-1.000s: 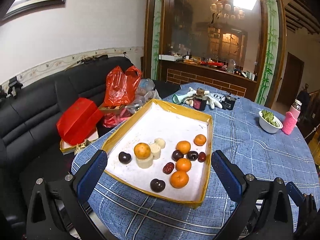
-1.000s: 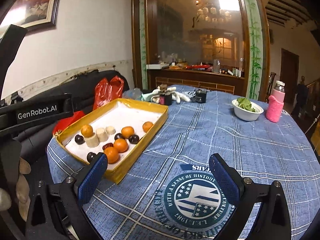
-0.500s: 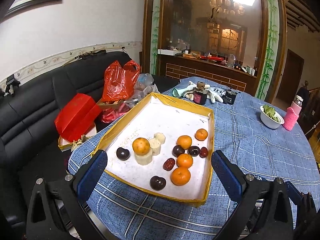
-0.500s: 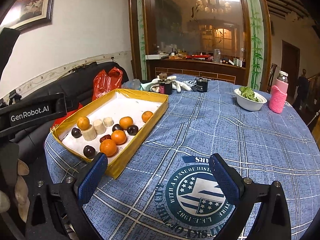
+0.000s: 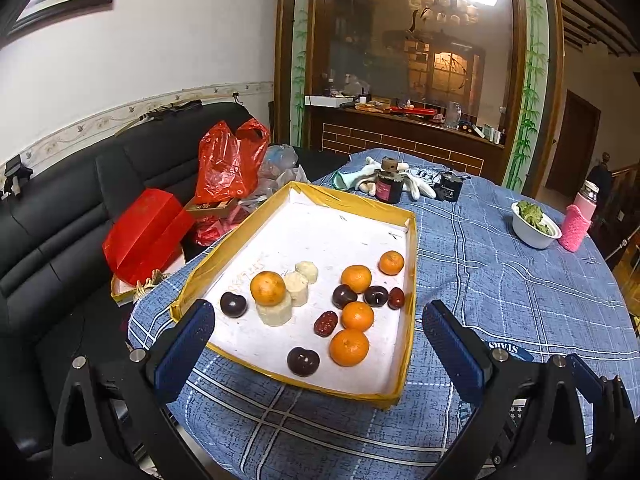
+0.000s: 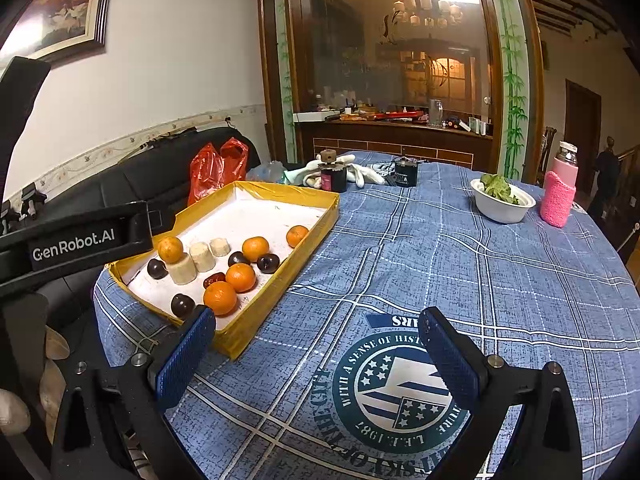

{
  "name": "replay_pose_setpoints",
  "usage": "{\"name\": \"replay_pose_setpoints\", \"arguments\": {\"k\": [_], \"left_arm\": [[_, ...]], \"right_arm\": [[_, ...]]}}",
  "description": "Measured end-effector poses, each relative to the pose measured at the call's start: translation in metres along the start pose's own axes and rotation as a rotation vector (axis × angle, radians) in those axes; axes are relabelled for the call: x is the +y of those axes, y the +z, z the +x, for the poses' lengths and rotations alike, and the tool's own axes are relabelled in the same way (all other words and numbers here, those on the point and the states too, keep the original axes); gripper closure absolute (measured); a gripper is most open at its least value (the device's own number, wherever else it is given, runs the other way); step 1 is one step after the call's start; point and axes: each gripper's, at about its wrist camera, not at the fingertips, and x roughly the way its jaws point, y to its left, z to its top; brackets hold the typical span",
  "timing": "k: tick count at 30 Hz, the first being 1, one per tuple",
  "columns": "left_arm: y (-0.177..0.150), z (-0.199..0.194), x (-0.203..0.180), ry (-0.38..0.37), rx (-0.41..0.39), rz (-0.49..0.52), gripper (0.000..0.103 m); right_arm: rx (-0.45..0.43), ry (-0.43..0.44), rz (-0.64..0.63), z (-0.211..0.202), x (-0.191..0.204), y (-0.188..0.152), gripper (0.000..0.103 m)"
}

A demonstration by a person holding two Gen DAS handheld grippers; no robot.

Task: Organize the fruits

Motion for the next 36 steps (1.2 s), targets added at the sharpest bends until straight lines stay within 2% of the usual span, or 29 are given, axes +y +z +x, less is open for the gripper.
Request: {"name": "replay_pose_setpoints", "arguments": {"k": [13,25,36], "left_arm": [[-0.006,0.003,-0.005,-0.015,0.029,-0.002,0.0],[-0.009,0.012,-0.003,-0.045,0.087,-0.004,0.0],[-0.009,0.012,-0.004,-0.054,0.095,0.0,0.0]], "right_arm": [[0.013,0.0,-0.014,0.0,0.003,-0.001,0.0],[0.053,-0.019,0.001,0.005,-0.007,-0.006,0.0],[0.06,-0.021,-0.003,0.004,-0.008,-0.009,0.0]]}}
